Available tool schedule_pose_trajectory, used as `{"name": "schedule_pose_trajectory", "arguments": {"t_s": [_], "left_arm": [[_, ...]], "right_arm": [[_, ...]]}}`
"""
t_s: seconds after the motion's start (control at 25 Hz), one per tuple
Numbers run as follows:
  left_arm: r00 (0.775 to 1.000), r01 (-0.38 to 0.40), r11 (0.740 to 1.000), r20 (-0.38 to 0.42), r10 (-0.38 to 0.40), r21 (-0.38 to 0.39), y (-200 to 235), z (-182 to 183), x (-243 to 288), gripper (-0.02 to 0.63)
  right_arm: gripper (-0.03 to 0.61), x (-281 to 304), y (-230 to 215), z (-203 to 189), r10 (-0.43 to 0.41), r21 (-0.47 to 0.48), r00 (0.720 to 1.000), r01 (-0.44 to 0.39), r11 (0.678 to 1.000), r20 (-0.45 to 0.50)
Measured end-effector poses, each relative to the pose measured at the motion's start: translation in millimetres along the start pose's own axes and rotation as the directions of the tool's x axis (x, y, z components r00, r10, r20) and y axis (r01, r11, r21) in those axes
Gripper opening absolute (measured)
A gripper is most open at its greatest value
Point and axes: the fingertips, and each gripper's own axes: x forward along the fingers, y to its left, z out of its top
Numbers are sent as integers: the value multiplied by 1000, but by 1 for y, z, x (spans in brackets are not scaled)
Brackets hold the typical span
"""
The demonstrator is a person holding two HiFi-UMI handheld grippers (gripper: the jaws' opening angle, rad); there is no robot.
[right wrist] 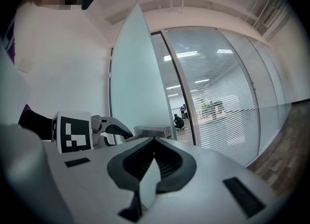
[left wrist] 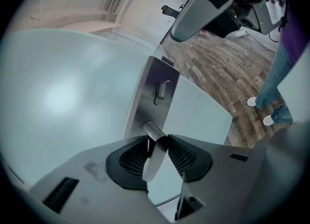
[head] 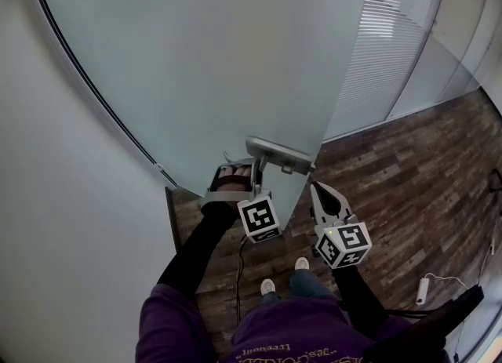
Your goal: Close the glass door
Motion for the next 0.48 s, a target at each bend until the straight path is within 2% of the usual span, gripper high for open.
{"name": "schedule_pose_trajectory", "arguments": {"t_s": [0.12,0.48], "left_arm": [[999,8,1000,-42,-7,15,10,0,18,124],[995,-12,1000,-97,10,-22,2,4,40,124]], "right_arm": [[-9,18,-18,6,17,7,1000,-17,1000,-14],[-9,34,-49,-6,79,-8,997,-79,997,-28]]}}
